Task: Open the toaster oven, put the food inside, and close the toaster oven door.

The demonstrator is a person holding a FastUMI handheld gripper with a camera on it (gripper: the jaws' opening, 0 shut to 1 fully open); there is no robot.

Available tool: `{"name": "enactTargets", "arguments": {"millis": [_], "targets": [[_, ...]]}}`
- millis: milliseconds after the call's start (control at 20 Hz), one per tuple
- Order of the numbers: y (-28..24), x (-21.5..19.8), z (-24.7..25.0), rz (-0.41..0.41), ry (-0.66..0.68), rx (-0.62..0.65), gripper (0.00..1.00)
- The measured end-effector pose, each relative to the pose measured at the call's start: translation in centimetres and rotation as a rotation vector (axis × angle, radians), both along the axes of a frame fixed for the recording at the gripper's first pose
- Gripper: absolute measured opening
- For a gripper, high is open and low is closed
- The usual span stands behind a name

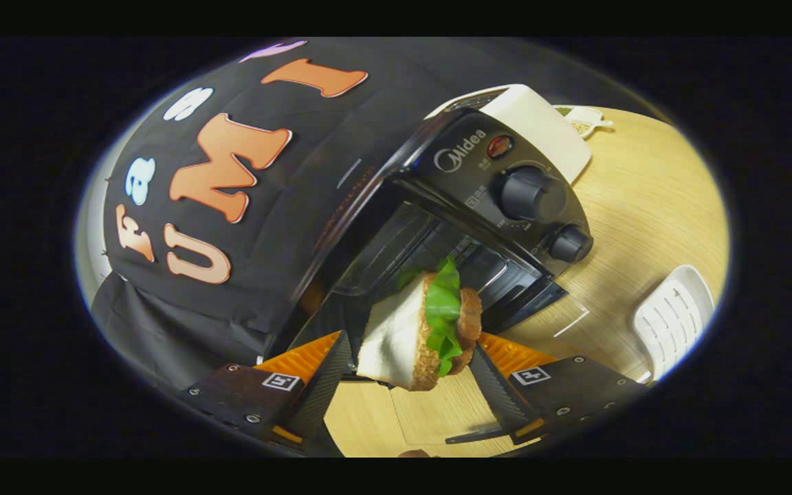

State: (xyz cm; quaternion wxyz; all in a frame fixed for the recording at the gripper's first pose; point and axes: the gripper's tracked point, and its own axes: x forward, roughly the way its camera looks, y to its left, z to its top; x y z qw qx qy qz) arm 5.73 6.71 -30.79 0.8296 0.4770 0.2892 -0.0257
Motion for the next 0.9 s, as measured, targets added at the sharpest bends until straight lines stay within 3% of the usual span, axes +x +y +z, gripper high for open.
{"name": "enactTargets", "arguments": {"millis": [350, 550, 900], "targets": [[0.1, 0.4, -0.9, 0.009, 0.031, -0.021, 0.96], [-0.5, 2.2, -1.9, -0.040, 0.075, -0.071, 0.96], [1.3, 0.9, -3.0, 0.076, 0.145, -0.206, 0.98]]}}
